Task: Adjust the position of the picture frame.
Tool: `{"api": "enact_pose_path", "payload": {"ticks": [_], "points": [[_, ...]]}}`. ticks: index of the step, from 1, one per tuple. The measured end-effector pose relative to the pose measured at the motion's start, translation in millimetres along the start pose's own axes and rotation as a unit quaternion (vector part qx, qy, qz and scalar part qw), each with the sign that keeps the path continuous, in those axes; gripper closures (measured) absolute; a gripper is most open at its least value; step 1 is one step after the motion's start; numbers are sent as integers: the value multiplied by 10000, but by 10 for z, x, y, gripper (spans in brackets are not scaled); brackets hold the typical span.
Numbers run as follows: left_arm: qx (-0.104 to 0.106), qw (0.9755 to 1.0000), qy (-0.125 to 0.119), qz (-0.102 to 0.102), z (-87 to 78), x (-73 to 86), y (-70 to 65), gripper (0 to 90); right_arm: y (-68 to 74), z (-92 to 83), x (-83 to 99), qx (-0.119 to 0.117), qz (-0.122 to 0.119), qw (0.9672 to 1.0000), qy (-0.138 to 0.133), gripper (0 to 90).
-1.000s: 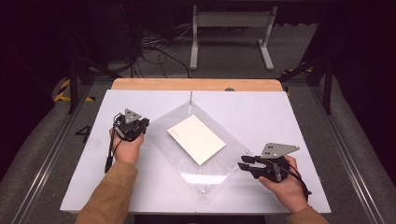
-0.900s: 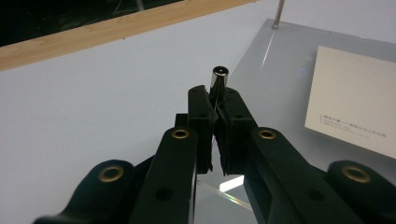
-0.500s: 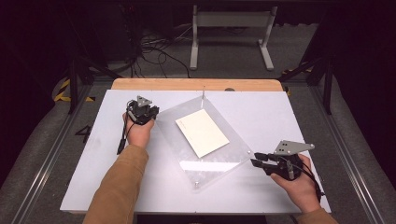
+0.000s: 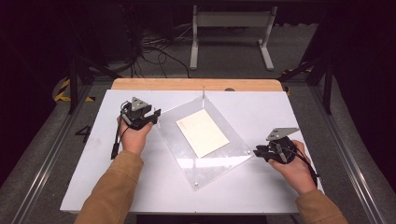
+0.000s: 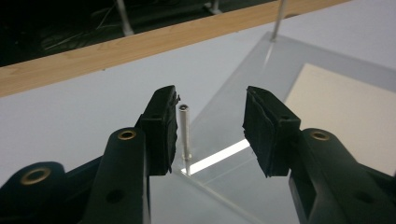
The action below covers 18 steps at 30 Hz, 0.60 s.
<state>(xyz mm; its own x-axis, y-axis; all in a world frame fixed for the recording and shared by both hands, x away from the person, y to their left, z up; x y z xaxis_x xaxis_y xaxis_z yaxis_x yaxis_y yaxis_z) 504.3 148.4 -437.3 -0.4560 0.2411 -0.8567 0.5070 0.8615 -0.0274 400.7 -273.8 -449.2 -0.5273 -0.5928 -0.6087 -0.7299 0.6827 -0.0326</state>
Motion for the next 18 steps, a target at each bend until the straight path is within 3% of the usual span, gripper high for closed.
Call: {"api": "enact_pose_path", "payload": {"ticks": [4,8,13,18], "points": [[279,9996,-68,-30,-161,102,-78,530,-13,64,-68,-105,-214,9992,313,738],[397,9991,-137,-16,-300,193,-114,523,-26,125,-119,-181,-347,9974,599,738],[252,9992,-222,212,-509,302,-140,517,-22,186,-160,-234,-421,9958,784,740],[258,9990,-313,195,-674,424,-141,504,-6,264,-173,-314,-479,9938,947,746]]}}
Point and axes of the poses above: each handheld gripper's, and its own axes: z roughly forward along the jaws, x roughly out of its underside, y roughly to its left, the point moved 5 cm from there along z, roughly forward along the jaws, and after that the axes turned 2 degrees about y, right-handed, at the moved point
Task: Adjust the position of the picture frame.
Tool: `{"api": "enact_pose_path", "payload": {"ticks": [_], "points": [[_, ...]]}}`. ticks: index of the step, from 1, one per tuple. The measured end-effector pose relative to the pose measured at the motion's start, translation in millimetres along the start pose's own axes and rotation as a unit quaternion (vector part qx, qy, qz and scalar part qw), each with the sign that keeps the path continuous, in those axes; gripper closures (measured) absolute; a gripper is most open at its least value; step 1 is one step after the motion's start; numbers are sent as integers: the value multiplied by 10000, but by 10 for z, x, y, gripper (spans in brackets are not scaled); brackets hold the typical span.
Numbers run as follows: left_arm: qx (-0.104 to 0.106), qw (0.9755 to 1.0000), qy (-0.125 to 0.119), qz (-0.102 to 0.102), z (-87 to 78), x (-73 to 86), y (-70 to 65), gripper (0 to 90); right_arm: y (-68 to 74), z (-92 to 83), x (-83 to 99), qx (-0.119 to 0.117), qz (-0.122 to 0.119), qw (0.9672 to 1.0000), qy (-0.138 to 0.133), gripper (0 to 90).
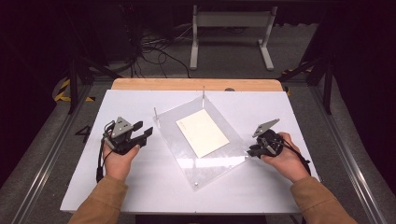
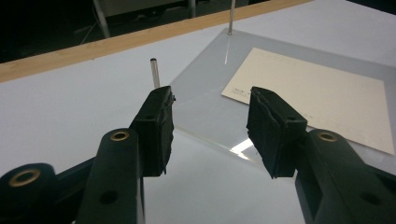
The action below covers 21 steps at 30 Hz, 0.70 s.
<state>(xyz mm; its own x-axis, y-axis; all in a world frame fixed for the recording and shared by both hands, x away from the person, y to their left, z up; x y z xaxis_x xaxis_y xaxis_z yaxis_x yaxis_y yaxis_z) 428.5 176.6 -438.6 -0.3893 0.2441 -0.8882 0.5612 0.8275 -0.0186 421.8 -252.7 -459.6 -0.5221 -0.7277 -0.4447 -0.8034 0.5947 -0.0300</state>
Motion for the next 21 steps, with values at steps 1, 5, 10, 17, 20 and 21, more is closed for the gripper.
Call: {"api": "enact_pose_path", "payload": {"ticks": [1,5,10,17,20,21], "points": [[-12,10000,0,-5,-20,23,6,504,0,10,-4,0,-8,10000,22,746],[-135,9998,110,107,-76,102,44,496,-15,61,-17,14,-45,9999,165,755],[-170,9997,152,71,-99,149,84,496,-2,84,-61,-35,-131,9997,204,821],[-137,9998,158,31,-95,167,80,496,-23,88,-101,-112,-414,9982,429,832],[-105,9998,193,-9,-91,188,90,496,-2,90,-139,-66,-659,9955,674,833],[-98,9997,203,-21,-91,197,95,494,9,89,-145,-73,-686,9950,722,833]]}}
Point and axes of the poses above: each handheld gripper's, and its own axes: z roughly forward along the jaws, x roughly out of its underside, y roughly to its left, the point moved 5 cm from there along z, roughly forward along the jaws, and after that the axes turned 2 degrees about y, right-handed, at the moved point
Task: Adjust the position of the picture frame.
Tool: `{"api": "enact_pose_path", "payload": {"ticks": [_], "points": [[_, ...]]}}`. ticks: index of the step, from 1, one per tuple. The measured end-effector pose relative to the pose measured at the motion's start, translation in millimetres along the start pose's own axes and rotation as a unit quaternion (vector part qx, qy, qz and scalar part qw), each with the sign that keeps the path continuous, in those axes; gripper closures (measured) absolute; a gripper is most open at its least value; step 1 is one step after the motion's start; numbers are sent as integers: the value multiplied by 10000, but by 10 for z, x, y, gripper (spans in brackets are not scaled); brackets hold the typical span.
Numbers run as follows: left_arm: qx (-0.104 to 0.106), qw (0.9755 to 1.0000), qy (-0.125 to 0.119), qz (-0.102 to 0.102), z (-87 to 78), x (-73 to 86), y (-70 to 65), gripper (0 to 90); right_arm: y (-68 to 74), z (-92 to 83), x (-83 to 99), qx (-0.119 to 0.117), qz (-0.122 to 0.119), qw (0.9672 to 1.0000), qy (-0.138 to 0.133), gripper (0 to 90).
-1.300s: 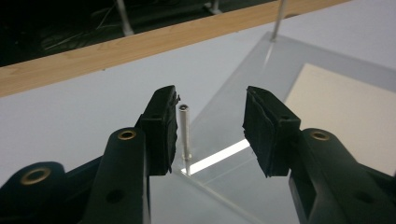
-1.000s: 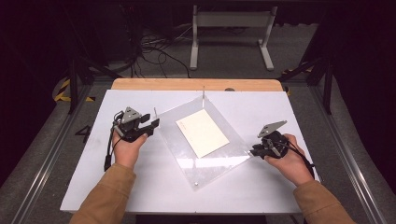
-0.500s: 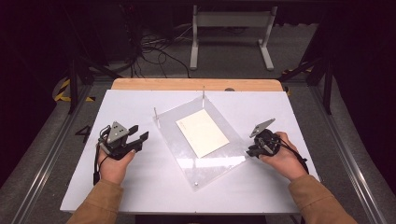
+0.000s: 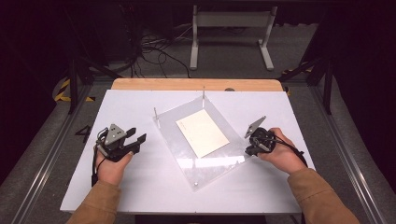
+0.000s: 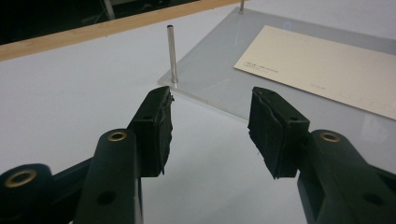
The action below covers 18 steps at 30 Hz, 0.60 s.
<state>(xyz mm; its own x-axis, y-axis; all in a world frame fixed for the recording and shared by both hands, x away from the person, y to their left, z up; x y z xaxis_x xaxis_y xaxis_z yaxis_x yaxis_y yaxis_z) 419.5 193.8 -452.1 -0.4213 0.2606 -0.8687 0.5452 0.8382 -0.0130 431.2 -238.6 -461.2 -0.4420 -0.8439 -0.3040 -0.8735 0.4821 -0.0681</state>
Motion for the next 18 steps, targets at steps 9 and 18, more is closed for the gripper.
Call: {"api": "enact_pose_path", "payload": {"ticks": [9,18], "points": [[29,9999,81,-68,17,53,14,491,332,-17,28,-398,-377,9985,-54,832],[77,9998,118,-110,37,76,-1,489,763,-31,66,-567,-637,9957,-350,832]]}}
Point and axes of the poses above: each handheld gripper's, and its own axes: z roughly forward along the jaws, x roughly out of its underside, y roughly to its left, the point moved 5 cm from there along z, roughly forward along the jaws, and after that the axes turned 2 degrees about y, right-handed, at the moved point
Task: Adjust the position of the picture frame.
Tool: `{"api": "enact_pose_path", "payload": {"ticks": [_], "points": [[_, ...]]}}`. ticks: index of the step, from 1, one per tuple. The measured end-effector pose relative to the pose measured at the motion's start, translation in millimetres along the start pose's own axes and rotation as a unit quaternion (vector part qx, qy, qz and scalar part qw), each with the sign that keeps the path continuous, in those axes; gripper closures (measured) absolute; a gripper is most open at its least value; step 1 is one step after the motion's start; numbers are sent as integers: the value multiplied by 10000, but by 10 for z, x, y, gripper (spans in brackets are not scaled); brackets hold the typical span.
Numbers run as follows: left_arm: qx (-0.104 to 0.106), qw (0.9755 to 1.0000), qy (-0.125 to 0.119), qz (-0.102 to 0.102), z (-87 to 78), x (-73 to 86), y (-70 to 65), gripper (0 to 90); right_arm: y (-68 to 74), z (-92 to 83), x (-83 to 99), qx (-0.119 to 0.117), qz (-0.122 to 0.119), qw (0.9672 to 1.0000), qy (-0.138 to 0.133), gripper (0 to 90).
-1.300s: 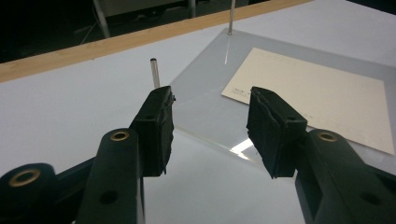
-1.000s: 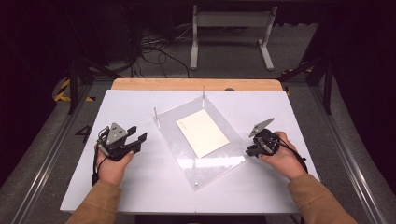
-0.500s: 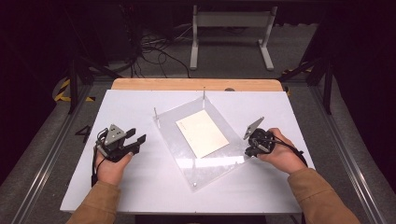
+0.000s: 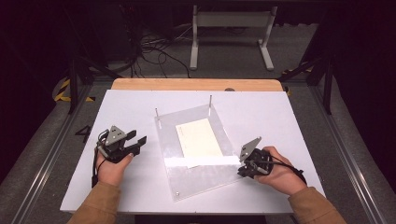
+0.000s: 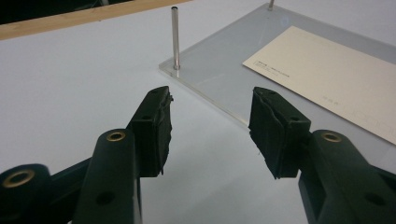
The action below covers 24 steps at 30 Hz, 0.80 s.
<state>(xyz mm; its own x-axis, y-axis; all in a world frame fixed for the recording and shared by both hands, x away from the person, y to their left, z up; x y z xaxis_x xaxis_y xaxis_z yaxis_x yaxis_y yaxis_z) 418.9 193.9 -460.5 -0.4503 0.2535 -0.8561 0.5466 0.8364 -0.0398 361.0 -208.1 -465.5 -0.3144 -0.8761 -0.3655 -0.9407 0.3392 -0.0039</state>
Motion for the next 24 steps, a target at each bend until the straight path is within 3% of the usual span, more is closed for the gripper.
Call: {"api": "enact_pose_path", "payload": {"ticks": [12,24], "points": [[14,9999,111,33,38,40,-23,487,410,70,-75,-390,-131,9985,-363,830],[63,9998,166,53,51,59,-48,486,662,123,-152,-594,-309,9963,-536,830]]}}
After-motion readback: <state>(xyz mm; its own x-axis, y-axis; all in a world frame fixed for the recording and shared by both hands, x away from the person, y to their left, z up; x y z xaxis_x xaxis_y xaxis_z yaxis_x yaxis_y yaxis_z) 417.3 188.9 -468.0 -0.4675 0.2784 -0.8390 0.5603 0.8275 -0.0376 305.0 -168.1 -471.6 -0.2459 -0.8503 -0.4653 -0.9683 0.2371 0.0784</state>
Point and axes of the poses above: each handheld gripper's, and its own axes: z roughly forward along the jaws, x roughly out of its underside, y roughly to its left, the point moved 5 cm from there along z, roughly forward along the jaws, and after that the axes turned 2 degrees about y, right-handed, at the moved point
